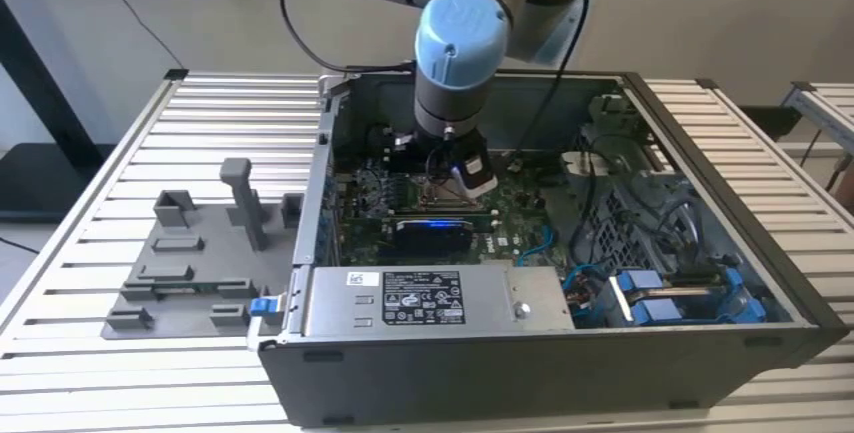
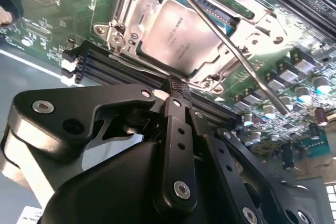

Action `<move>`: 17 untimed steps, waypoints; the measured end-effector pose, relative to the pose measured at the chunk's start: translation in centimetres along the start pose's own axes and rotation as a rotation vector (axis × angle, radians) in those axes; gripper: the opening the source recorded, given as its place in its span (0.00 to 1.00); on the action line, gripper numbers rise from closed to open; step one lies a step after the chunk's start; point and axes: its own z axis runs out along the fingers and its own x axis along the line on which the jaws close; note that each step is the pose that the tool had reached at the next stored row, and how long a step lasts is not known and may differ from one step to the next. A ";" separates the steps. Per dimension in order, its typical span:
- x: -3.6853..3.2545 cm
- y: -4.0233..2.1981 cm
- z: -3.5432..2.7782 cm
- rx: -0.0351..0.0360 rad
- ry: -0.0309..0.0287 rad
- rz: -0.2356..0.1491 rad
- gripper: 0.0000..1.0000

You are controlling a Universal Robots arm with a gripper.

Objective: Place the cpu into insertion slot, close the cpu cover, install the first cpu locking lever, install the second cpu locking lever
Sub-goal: 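Install the first cpu locking lever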

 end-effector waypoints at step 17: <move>-1.51 0.04 0.19 -0.0123 0.0012 0.000 0.11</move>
